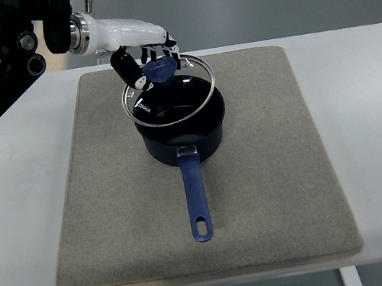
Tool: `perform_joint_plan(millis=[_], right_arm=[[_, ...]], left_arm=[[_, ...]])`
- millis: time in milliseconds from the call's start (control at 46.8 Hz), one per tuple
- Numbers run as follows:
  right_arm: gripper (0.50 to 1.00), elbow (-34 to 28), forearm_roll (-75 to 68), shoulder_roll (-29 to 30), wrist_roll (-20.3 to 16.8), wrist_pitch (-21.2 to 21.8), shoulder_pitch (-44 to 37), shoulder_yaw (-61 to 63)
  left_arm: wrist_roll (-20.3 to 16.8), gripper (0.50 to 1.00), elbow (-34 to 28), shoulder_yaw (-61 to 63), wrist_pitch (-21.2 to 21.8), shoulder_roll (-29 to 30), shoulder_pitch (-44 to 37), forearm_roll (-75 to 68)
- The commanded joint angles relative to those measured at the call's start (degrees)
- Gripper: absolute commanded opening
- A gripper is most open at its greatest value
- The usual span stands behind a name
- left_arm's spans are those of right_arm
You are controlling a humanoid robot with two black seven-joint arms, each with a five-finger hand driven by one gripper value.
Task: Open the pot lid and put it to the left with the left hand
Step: 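Carry the lid beside the pot, nearer the left arm, and lower it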
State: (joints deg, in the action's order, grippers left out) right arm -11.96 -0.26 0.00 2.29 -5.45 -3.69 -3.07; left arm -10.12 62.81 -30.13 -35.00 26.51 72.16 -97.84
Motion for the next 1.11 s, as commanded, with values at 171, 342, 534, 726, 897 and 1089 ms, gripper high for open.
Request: perform_joint_plan(millis=[171, 342, 534, 726, 897, 1089], right_arm=[[0.915, 0.0, 0.0, 0.0, 0.0, 0.0, 0.0, 0.0], [0.915, -0.1, 0.0, 0.0, 0.0, 0.0, 0.0, 0.0], [0.915, 0.0, 0.0, 0.0, 0.0, 0.0, 0.0, 0.0], [0.915, -0.1, 0.0, 0.0, 0.0, 0.0, 0.0, 0.0], [0.915, 0.0, 0.0, 0.0, 0.0, 0.0, 0.0, 0.0], [0.915, 0.0, 0.0, 0.0, 0.0, 0.0, 0.0, 0.0]], left_arm=[[0.0, 0.500, 0.0, 0.1, 0.0, 5.6, 0.0, -0.3], [0.0, 0.500, 0.0, 0.8, 0.0, 9.8, -0.9, -0.7], [-0.1, 0.500, -0.1, 0.9, 0.0, 13.9, -2.7, -0.9], [-0.1, 0.500, -1.5, 0.9, 0.0, 14.1, -6.5, -0.9], [0.0, 0.500, -2.1, 0.9, 0.0, 13.7, -9.1, -1.0], [0.0, 0.500, -3.8, 1.1, 0.0, 13.3, -11.1, -1.0]])
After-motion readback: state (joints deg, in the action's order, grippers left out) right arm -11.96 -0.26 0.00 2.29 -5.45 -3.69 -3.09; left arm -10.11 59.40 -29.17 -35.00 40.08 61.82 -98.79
